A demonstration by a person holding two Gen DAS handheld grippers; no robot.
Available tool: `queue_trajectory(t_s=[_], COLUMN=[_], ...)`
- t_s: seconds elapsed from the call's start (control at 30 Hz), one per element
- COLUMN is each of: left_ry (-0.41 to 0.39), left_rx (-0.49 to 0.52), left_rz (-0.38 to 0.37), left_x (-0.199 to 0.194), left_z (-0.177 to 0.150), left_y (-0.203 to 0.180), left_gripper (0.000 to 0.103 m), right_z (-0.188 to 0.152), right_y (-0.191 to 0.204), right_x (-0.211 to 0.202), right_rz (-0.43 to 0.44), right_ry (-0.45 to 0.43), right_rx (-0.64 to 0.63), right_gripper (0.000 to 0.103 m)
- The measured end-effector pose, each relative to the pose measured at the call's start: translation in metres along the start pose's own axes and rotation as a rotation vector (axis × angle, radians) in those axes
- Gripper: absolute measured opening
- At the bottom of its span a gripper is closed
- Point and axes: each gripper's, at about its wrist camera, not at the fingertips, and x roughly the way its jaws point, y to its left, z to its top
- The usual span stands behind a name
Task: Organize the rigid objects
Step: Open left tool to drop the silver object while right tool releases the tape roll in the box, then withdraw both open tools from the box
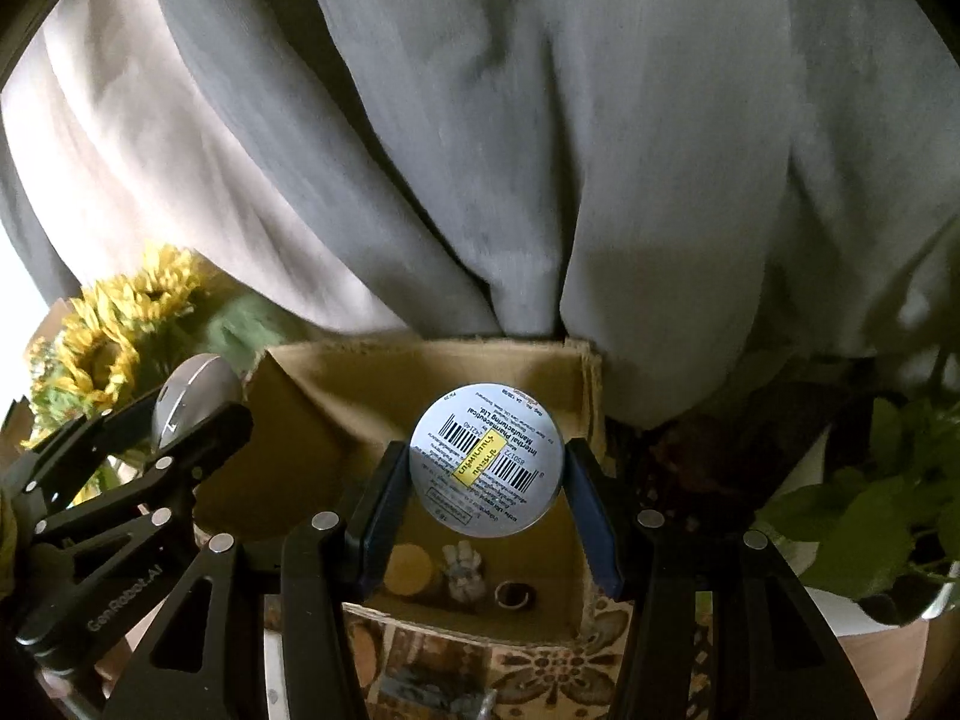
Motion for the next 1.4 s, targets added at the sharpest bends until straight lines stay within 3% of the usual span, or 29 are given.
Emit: queue_trajectory(t_s=[0.37,0.43,0.63,0.93,1.4], left_ry=[0.141,0.143,0.074,-0.042,-0.116], left_rx=[-0.016,-0.023,-0.012,-0.024,-0.051], left_rz=[0.017,0.034,0.076,0.105,0.123], left_x=[0.031,0.032,0.01,-0.042,-0.089], left_z=[-0.011,-0.012,-0.01,-0.019,-0.057], left_y=[-0.003,-0.003,-0.005,0.002,0.006], left_gripper=[0.055,0.068,0.072,0.074,0.076], right_z=[-0.008,-0.008,-0.008,-0.016,-0.043], right_y=[-0.004,-0.003,-0.002,0.004,0.018], right_x=[0.029,0.028,0.021,-0.022,-0.073], right_rz=[-0.013,-0.022,-0.033,-0.041,-0.058], right_ry=[0.113,0.115,0.099,-0.019,-0.111], right_rx=[-0.003,-0.015,-0.006,0.016,0.01], right_gripper=[0.053,0.054,0.059,0.062,0.072])
